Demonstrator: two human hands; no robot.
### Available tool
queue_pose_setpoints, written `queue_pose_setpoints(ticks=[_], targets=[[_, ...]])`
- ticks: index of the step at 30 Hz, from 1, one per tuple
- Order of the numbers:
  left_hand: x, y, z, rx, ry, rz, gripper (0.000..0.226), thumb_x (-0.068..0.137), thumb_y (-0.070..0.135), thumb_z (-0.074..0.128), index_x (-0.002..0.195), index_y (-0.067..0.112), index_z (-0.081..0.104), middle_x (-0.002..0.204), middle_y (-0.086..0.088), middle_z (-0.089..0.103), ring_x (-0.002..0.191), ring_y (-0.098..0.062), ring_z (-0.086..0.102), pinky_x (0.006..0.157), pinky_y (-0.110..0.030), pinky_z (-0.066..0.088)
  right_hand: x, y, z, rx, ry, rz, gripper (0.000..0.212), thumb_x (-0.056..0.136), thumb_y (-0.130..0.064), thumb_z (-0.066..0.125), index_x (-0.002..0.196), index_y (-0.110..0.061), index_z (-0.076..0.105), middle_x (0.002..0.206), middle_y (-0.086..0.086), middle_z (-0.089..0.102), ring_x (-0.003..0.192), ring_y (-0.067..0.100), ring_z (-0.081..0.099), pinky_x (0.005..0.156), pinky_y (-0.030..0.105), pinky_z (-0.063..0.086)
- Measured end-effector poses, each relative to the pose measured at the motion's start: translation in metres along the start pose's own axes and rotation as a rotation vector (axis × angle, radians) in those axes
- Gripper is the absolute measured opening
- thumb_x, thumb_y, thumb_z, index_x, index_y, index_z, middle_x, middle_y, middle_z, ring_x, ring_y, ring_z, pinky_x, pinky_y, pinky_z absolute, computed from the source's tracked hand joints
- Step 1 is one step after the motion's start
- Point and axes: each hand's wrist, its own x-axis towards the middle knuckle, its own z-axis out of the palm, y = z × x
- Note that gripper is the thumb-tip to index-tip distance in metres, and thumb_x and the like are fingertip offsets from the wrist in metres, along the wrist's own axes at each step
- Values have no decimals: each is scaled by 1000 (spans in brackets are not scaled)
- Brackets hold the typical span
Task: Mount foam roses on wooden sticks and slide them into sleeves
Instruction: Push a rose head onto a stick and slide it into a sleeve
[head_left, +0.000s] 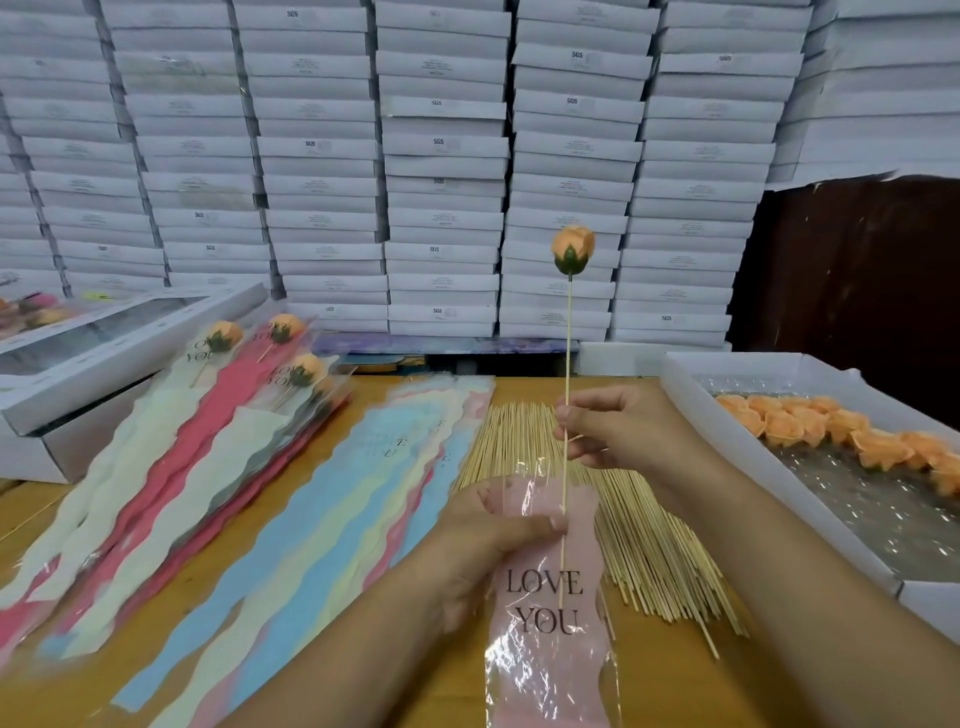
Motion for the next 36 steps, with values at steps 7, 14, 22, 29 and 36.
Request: queue_pose_setpoints(ticks=[7, 14, 22, 29, 36], targets=[[-3, 5, 3, 50, 42, -50, 60, 60, 10, 91, 114, -4, 68, 109, -30, 71, 107, -52, 65, 97, -69, 47, 1, -2, 4, 2, 66, -42, 27, 88, -13, 72, 114, -20, 65, 87, 4, 77, 66, 12, 71, 56, 21, 53], [-2, 3, 2, 55, 19, -62, 60, 61, 8, 90, 114, -8, 66, 107, -27, 72, 95, -40, 71, 91, -54, 57, 4, -9, 0, -33, 67, -171, 19, 97, -21, 58, 104, -33, 72, 108, -7, 73, 97, 13, 69, 70, 24, 54], [0, 5, -3, -8, 7, -28, 20, 61, 8, 89, 74, 21, 80, 93, -21, 75, 80, -32, 73, 79, -45, 61, -11, 10, 3, -66, -75, -163, 28, 101, -30, 51, 95, -29, 78, 105, -11, 74, 101, 6, 66, 86, 31, 53], [-5, 8, 1, -5, 34, -44, 48, 61, 5, 88, 103, -8, 68, 107, -38, 66, 88, -38, 65, 92, -58, 52, -18, 16, 3, -29, -103, -158, 27, 101, -29, 50, 101, -30, 76, 107, -8, 75, 105, 11, 66, 86, 30, 54], [-8, 8, 2, 25, -58, -68, 15, 69, 2, 84, 72, 14, 77, 81, -14, 73, 70, -26, 71, 72, -37, 60, -1, 6, -2, 59, -5, -148, 25, 103, -30, 48, 117, -29, 68, 117, -8, 70, 109, 15, 66, 79, 30, 52]])
